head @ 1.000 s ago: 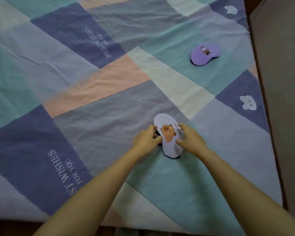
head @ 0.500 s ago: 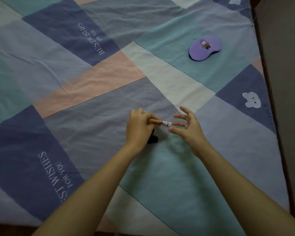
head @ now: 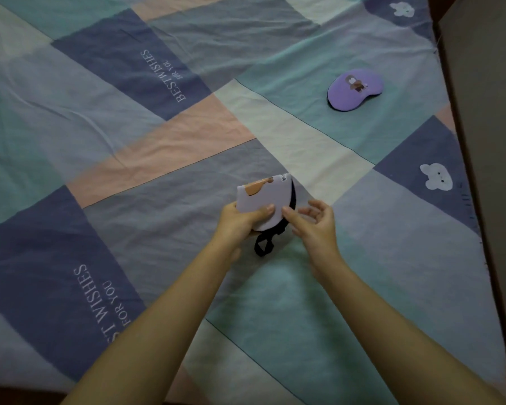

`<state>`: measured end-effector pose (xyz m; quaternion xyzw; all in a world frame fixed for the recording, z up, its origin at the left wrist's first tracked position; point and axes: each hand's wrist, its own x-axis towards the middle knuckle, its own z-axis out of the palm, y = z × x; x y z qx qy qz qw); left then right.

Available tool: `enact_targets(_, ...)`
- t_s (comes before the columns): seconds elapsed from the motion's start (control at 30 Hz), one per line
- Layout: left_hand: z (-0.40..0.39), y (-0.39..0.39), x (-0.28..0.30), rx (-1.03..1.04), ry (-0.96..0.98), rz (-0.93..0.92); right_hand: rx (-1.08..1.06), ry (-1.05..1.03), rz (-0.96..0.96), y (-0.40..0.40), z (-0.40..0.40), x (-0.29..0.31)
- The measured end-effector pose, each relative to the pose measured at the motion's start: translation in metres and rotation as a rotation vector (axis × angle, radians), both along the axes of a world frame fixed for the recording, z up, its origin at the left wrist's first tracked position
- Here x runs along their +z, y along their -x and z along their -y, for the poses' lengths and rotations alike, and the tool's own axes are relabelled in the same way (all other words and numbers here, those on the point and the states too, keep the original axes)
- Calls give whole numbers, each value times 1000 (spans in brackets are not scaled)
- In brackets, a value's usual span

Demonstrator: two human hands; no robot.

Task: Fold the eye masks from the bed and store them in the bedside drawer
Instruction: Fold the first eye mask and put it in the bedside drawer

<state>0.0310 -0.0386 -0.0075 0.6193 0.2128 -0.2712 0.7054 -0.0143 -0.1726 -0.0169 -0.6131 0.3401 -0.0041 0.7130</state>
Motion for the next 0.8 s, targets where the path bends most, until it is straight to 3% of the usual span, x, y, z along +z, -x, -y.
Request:
enact_targets(0.2, 4, -3, -2, 251, 100, -57, 203, 81, -22, 21, -36, -17)
enact_targets(0.43, -5, -11, -4, 365, 155, 19, 133, -158, -45, 21, -31, -9)
enact_targets(0.63, -21, -22, -9, 486, 99, -84, 184, 70, -20, 28, -10, -1)
enact_targets(0.77, -21, -21, -14, 487, 77, -106, 98, -276, -91, 22, -6, 4)
enact_targets(0.8, -21, -20, -16, 494, 72, -110, 52, -258, -73, 21, -5, 3)
